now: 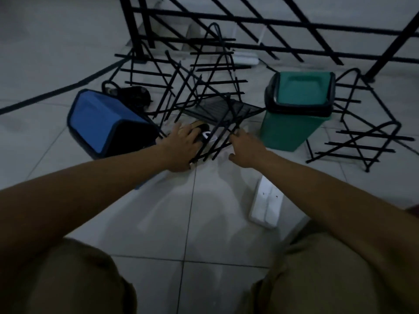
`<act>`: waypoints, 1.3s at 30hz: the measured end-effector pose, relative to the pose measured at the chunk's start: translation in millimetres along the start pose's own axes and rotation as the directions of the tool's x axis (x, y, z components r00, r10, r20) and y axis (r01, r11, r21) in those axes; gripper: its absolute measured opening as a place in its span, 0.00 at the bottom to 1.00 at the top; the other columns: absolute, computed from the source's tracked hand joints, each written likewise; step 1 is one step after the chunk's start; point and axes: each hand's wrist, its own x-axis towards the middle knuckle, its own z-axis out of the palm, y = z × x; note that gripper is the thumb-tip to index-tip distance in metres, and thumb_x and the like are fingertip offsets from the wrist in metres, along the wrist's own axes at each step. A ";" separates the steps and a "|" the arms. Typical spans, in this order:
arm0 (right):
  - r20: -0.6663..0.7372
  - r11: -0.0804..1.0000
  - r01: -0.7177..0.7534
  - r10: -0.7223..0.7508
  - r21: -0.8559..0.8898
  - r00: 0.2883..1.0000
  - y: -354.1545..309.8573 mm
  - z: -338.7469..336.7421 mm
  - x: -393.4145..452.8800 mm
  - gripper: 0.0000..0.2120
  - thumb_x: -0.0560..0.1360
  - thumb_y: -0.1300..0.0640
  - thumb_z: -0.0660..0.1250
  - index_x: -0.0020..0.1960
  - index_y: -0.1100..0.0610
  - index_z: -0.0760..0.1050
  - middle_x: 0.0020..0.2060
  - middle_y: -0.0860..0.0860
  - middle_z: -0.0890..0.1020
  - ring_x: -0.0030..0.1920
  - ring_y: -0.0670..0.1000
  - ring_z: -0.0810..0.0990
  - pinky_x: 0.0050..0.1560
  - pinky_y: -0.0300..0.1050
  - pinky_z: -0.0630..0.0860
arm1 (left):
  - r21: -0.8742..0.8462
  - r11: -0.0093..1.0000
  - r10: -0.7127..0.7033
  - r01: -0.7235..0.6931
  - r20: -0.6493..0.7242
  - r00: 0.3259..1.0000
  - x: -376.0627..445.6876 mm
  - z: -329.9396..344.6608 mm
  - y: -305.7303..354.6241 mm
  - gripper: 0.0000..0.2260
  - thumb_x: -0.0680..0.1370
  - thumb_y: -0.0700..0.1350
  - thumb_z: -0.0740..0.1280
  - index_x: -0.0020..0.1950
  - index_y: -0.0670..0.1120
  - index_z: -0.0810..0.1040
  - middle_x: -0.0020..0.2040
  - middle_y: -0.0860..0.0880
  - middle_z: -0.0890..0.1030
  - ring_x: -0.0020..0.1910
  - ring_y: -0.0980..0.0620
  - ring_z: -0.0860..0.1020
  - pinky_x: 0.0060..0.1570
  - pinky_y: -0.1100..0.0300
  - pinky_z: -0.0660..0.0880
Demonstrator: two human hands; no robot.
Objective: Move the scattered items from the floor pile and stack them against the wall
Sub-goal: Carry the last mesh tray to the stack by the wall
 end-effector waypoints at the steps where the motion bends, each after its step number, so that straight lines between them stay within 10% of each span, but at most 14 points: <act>1: 0.020 0.999 -0.022 0.023 -0.035 1.000 10.1 -1.8 -1.0 0.29 0.77 0.49 0.65 0.73 0.59 0.61 0.70 0.61 0.62 0.68 0.63 0.65 0.63 0.54 0.71 | -0.001 0.999 0.044 -0.044 0.012 0.999 12.7 1.1 5.4 0.33 0.76 0.60 0.61 0.77 0.48 0.53 0.76 0.38 0.51 0.73 0.36 0.55 0.69 0.40 0.56; 6: 0.094 0.960 -0.032 0.061 -0.279 0.994 37.2 -18.7 8.6 0.35 0.78 0.48 0.64 0.78 0.57 0.51 0.76 0.62 0.52 0.73 0.64 0.57 0.69 0.54 0.64 | -0.175 0.985 0.035 0.002 0.211 0.977 69.3 -0.5 22.8 0.37 0.78 0.54 0.63 0.79 0.48 0.43 0.77 0.35 0.41 0.73 0.35 0.57 0.68 0.42 0.61; 12: 0.066 0.950 -0.097 0.122 -0.298 0.990 39.0 -12.6 31.5 0.37 0.78 0.48 0.64 0.78 0.57 0.48 0.77 0.62 0.48 0.74 0.64 0.55 0.70 0.55 0.63 | -0.352 0.935 -0.017 0.056 0.113 0.993 88.1 22.7 23.4 0.36 0.79 0.52 0.63 0.78 0.43 0.45 0.76 0.38 0.53 0.67 0.37 0.67 0.59 0.43 0.70; 21: 0.139 0.894 -0.102 0.179 -0.437 0.974 46.3 29.1 14.3 0.38 0.78 0.46 0.63 0.78 0.59 0.47 0.77 0.62 0.45 0.73 0.63 0.58 0.65 0.54 0.70 | -0.293 0.954 0.036 -0.061 -0.091 0.995 73.1 33.0 0.0 0.18 0.81 0.50 0.57 0.70 0.49 0.66 0.64 0.45 0.73 0.57 0.43 0.75 0.51 0.50 0.72; 39: -0.083 0.912 -0.162 0.141 -0.376 0.987 21.1 -4.6 54.1 0.28 0.75 0.53 0.66 0.69 0.62 0.60 0.65 0.61 0.66 0.64 0.61 0.67 0.53 0.53 0.75 | -0.034 0.986 -0.160 0.166 0.132 0.978 26.3 33.4 -22.2 0.18 0.80 0.55 0.58 0.69 0.52 0.66 0.60 0.47 0.75 0.52 0.44 0.77 0.54 0.49 0.70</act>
